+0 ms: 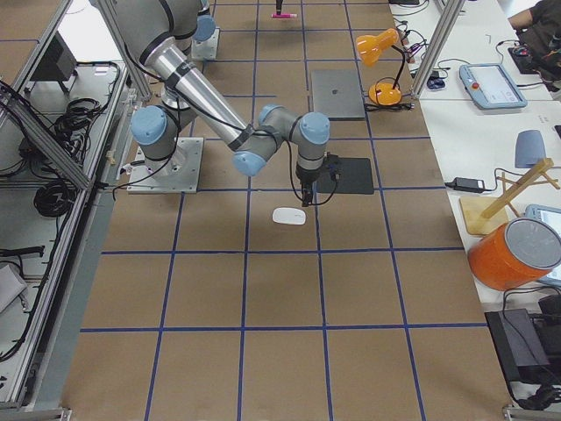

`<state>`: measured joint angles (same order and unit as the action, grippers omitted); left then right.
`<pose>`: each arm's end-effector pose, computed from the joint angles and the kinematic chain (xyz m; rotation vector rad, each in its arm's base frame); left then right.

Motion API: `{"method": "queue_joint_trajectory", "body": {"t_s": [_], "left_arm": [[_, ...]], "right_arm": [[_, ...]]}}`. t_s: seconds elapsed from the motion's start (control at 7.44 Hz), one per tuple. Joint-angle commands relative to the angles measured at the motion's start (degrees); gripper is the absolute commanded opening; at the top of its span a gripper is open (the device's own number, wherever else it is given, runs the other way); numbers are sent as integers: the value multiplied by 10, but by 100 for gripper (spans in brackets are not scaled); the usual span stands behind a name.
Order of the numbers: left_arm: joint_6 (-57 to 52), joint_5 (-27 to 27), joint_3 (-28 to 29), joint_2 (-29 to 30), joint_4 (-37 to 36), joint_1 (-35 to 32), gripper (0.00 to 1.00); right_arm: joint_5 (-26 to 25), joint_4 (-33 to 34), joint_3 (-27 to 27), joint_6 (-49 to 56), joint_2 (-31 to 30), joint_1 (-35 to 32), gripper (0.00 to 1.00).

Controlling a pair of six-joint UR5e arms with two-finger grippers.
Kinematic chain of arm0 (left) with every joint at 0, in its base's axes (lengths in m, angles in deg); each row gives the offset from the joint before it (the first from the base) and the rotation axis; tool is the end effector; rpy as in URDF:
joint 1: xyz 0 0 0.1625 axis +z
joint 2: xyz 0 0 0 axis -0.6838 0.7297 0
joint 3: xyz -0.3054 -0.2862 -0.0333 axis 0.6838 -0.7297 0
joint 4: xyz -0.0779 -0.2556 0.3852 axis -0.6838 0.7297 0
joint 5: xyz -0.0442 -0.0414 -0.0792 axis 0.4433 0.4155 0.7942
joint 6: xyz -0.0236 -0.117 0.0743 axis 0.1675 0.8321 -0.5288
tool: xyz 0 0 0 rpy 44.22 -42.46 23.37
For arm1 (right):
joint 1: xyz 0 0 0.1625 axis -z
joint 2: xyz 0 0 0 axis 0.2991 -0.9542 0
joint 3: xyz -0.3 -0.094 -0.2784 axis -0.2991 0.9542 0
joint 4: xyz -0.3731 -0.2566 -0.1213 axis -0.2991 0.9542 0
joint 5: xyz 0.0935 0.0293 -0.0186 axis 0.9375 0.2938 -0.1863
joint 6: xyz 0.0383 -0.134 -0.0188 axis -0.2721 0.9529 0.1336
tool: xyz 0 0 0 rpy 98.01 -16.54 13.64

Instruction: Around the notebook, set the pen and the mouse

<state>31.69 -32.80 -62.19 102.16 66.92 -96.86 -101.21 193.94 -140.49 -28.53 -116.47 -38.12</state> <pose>0.1864 -0.4654 0.1322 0.1433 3.0791 0.0280 -0.2120 -0.5294 0.1418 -0.0149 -3.0859 -0.0368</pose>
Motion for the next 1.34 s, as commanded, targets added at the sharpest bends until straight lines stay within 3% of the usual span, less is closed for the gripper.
{"method": "queue_joint_trajectory", "body": {"t_s": [0.0, 0.27, 0.4, 0.54, 0.81, 0.94, 1.21], "left_arm": [[-51, 19, -5, 53, -77, 37, 100], [-61, 19, -2, 83, -90, 40, 94], [-63, 19, -1, 89, -104, 41, 82], [-65, 18, 0, 92, -106, 41, 65], [-65, 18, 3, 93, -107, 41, 17], [-65, 18, 3, 93, -107, 40, 0], [-58, 20, 2, 88, -107, 40, 0]], "right_arm": [[-3, 8, -19, 22, 2, 32, 100], [-5, 11, -21, 24, 6, 33, 100], [-6, 13, -20, 25, 13, 33, 100], [-27, 18, -20, 34, 27, 33, 100], [-28, 18, -20, 35, 39, 33, 100], [-27, 19, -19, 38, 45, 33, 98], [-29, 18, -17, 42, 46, 33, 78]]}}
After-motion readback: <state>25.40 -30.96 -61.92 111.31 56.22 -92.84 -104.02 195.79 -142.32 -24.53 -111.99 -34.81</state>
